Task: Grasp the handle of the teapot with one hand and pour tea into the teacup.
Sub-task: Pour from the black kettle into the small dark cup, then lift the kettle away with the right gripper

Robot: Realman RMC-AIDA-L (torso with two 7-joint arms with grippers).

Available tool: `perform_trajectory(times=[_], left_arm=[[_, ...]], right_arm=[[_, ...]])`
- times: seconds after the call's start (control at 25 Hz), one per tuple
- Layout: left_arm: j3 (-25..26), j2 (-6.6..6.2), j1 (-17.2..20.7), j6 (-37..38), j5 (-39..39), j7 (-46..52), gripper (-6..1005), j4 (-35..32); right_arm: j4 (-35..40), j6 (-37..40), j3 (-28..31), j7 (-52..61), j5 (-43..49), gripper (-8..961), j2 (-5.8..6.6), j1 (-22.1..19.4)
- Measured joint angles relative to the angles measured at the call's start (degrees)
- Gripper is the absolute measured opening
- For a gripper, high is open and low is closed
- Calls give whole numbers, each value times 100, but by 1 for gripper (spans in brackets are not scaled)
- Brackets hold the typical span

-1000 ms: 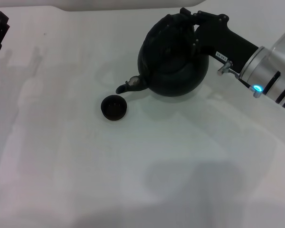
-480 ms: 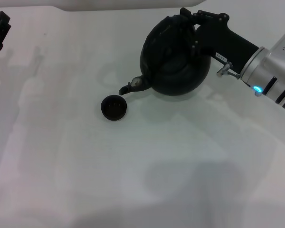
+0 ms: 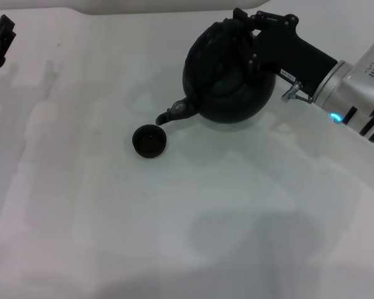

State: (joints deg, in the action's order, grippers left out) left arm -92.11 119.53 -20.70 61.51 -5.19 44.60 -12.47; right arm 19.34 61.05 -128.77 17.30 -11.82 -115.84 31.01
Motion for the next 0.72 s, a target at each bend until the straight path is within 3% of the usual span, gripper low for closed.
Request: perform_trajectory(times=[0.72], left_arm=[[0, 0, -20, -18, -8, -45, 861, 16]], right_arm=[[165, 26, -204, -793, 14, 176, -9, 0]])
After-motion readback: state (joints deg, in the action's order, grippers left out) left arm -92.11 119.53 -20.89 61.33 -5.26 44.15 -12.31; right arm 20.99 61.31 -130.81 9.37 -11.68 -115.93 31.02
